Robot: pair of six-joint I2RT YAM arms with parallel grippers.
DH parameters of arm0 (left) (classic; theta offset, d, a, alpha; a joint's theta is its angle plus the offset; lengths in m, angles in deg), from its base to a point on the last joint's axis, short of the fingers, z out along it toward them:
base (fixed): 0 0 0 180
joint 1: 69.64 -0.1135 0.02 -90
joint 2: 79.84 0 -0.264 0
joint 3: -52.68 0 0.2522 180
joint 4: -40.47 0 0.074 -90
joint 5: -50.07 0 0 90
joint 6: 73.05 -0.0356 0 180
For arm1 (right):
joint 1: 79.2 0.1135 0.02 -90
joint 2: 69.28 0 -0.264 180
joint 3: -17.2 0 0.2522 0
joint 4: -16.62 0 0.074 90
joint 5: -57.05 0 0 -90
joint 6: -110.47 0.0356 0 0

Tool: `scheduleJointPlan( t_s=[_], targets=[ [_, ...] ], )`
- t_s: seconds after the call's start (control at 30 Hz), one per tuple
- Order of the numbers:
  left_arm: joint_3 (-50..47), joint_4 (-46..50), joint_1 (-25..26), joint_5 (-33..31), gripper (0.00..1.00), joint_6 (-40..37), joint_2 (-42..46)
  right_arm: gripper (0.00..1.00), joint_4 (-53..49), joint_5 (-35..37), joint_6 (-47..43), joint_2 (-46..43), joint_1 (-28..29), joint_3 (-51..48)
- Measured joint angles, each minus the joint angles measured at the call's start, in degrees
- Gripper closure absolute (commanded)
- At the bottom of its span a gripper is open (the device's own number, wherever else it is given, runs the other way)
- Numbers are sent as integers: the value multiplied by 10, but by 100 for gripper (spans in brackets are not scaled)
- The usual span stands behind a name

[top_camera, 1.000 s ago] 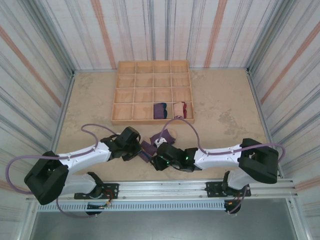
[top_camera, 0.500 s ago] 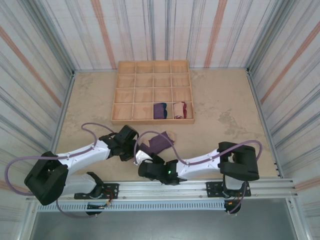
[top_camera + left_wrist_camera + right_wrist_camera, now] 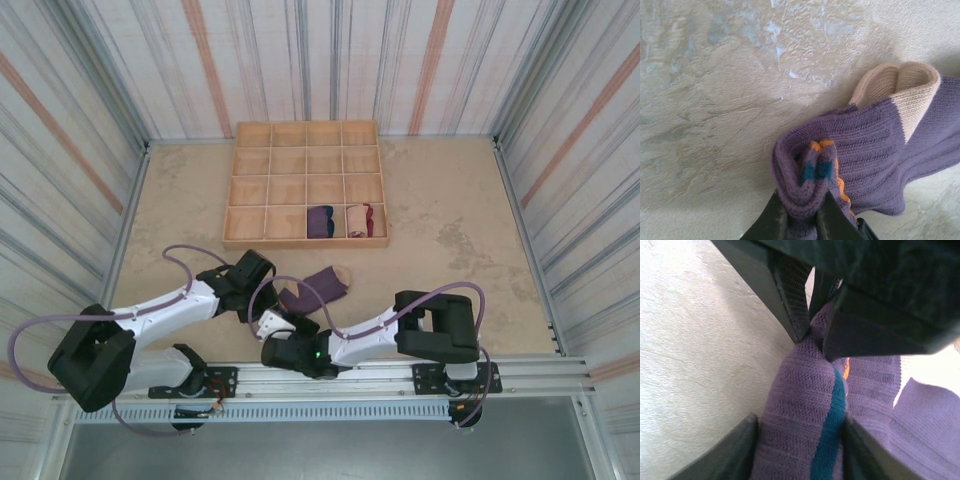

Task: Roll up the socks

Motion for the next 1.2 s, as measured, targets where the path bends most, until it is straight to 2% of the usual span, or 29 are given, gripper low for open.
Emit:
scheduleJointPlan(
  t_s=[0.07,0.17,0.2,0.43,0.63,0.8,0.9,1.2],
  targets=[
    [0,0,0,0,95,-2,0,84,3,3,0,5,1,2],
    [0,0,-4,-1,80,-7,4,98,5,4,5,5,1,2],
    [-1,-1,-4,-2,74,-9,8,100,8,4,7,5,1,2],
    [-12,7,-17,1,47,-17,57,100,36,-2,30,5,2,-11],
    [-21,21,-48,14,27,-31,83,100,62,-13,48,-2,-6,-28],
    [-33,41,-74,24,24,-40,118,100,83,-53,53,-18,-23,-45],
    [-41,48,-79,27,24,-40,141,100,102,-102,64,-33,-45,-61],
    [-99,28,-79,43,28,-20,208,100,201,-350,149,-85,-161,-135]
  ],
)
